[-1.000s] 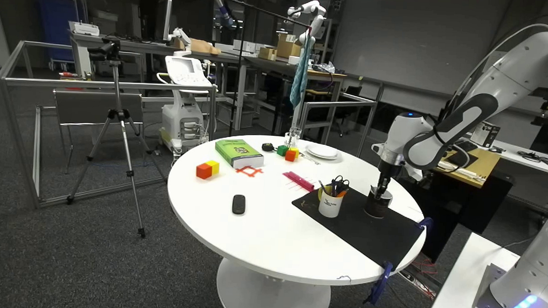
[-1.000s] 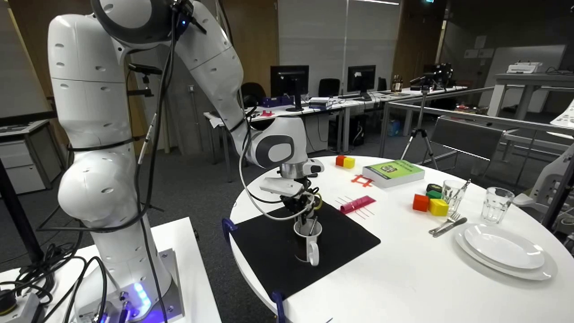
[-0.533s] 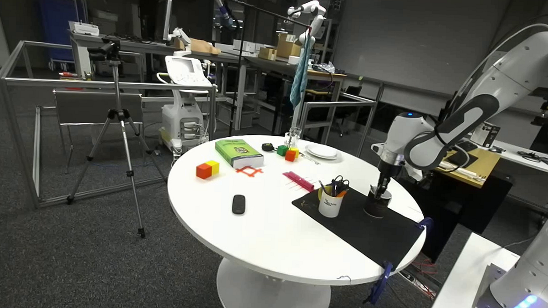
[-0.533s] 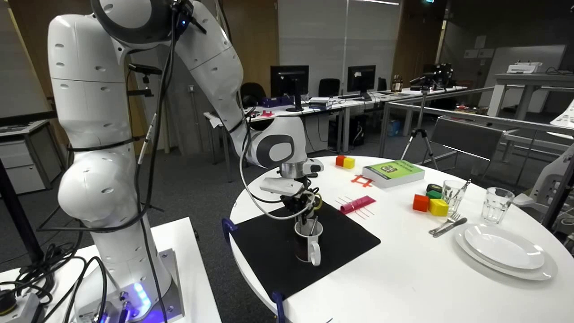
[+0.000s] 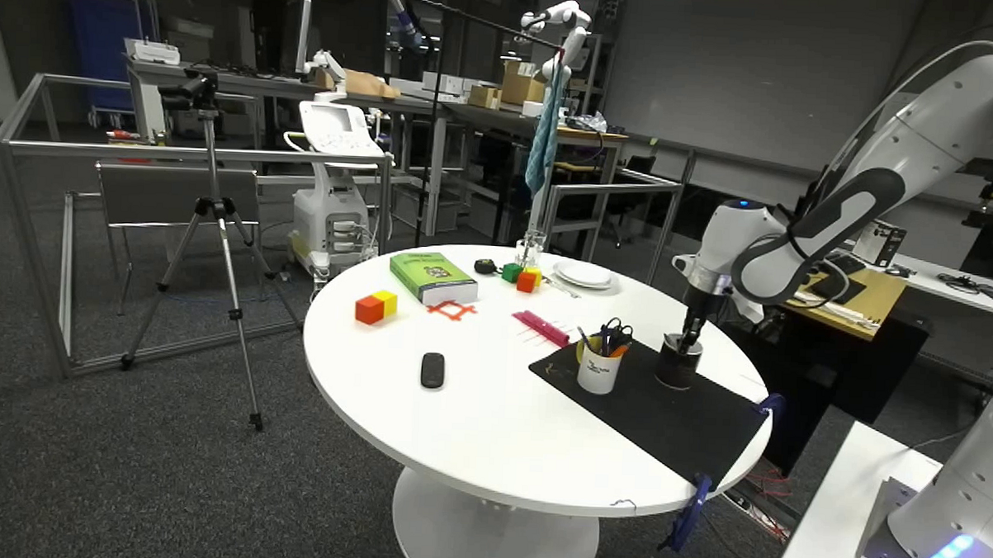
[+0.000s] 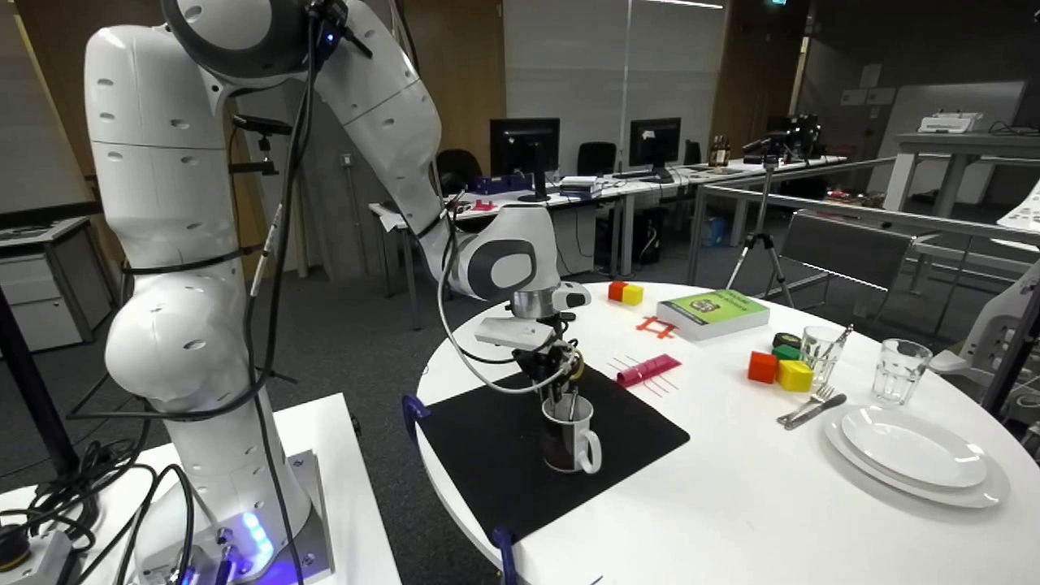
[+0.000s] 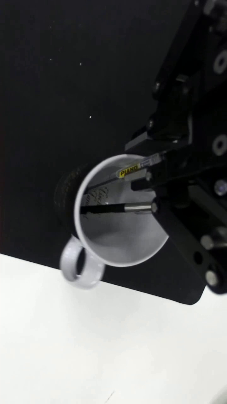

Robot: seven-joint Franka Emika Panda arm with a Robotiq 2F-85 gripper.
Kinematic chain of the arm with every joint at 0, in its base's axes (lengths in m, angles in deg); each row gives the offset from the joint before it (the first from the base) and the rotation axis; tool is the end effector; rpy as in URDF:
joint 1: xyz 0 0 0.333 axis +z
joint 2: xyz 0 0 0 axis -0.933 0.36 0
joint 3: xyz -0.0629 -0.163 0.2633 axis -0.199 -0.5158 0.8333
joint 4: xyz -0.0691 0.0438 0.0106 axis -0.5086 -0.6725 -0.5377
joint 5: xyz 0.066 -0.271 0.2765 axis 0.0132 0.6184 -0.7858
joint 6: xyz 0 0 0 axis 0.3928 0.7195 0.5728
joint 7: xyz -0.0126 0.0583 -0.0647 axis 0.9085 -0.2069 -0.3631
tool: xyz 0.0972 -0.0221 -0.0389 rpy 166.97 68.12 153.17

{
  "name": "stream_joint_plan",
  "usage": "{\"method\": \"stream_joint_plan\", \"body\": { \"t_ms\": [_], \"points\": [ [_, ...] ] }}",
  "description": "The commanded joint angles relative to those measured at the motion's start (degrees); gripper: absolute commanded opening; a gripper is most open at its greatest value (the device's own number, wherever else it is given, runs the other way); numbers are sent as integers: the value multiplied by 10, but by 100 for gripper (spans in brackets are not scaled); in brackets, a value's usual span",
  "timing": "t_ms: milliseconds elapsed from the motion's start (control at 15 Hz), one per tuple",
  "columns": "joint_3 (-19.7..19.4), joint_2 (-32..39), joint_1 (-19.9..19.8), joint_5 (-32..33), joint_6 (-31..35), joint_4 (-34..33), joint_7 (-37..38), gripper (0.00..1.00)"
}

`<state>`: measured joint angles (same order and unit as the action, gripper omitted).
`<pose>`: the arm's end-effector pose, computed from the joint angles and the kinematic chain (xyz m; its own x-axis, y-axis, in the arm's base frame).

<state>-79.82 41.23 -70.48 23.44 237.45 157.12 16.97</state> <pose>0.4702 -0.0293 0.2338 0.9013 0.4322 0.0277 0.4239 -0.8934 0.1486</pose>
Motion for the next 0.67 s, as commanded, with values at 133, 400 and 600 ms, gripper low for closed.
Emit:
{"method": "stream_joint_plan", "body": {
  "t_ms": [133,400,600],
  "points": [
    [-8,-23,1,35,-16,-7,22,3],
    [-7,-30,0,39,-15,-7,24,3],
    [-6,-44,-1,35,-11,-9,24,3]
  ]
}}
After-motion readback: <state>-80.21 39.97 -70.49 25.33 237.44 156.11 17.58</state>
